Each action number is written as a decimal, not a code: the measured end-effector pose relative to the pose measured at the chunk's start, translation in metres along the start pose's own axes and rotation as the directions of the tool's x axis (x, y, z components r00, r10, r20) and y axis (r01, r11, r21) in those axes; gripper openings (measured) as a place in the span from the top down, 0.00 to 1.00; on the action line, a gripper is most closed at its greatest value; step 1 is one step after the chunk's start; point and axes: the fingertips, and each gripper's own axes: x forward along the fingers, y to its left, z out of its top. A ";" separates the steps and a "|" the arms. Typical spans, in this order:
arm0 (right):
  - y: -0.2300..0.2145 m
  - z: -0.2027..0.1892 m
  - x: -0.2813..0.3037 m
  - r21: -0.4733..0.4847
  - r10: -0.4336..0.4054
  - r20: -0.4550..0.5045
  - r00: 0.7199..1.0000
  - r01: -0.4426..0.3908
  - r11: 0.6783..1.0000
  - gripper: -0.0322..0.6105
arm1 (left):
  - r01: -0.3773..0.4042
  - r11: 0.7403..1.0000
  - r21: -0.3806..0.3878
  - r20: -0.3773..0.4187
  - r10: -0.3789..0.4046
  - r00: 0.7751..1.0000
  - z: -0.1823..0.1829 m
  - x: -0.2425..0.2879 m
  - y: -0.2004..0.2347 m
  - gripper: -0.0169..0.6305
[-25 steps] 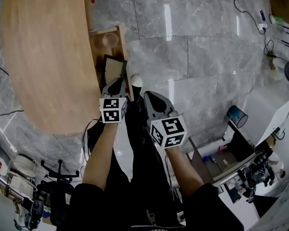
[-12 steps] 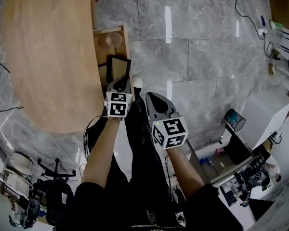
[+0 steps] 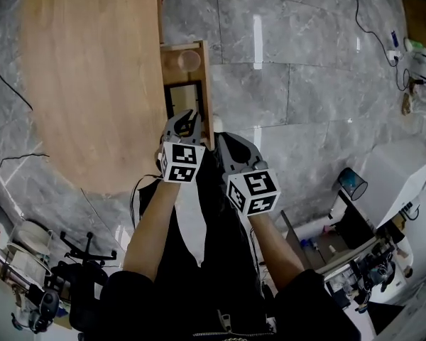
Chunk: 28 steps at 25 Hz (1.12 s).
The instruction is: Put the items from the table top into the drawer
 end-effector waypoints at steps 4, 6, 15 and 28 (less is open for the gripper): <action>0.025 0.012 0.013 -0.029 0.032 0.007 0.999 -0.031 0.999 0.94 | -0.061 0.998 0.011 0.054 0.061 0.997 0.019 -0.025 0.039 0.91; 0.039 0.017 0.019 -0.048 0.051 0.009 0.999 -0.050 0.998 0.94 | -0.090 0.996 0.003 0.070 0.089 0.994 0.024 -0.038 0.058 0.93; 0.100 0.052 0.055 -0.170 0.146 0.022 0.989 -0.140 0.975 0.94 | -0.227 0.974 0.001 0.183 0.223 0.957 0.065 -0.107 0.135 0.95; 0.222 0.140 0.060 -0.337 0.313 0.179 0.933 -0.241 0.910 0.94 | -0.382 0.914 -0.137 0.359 0.406 0.841 0.105 -0.228 0.216 0.95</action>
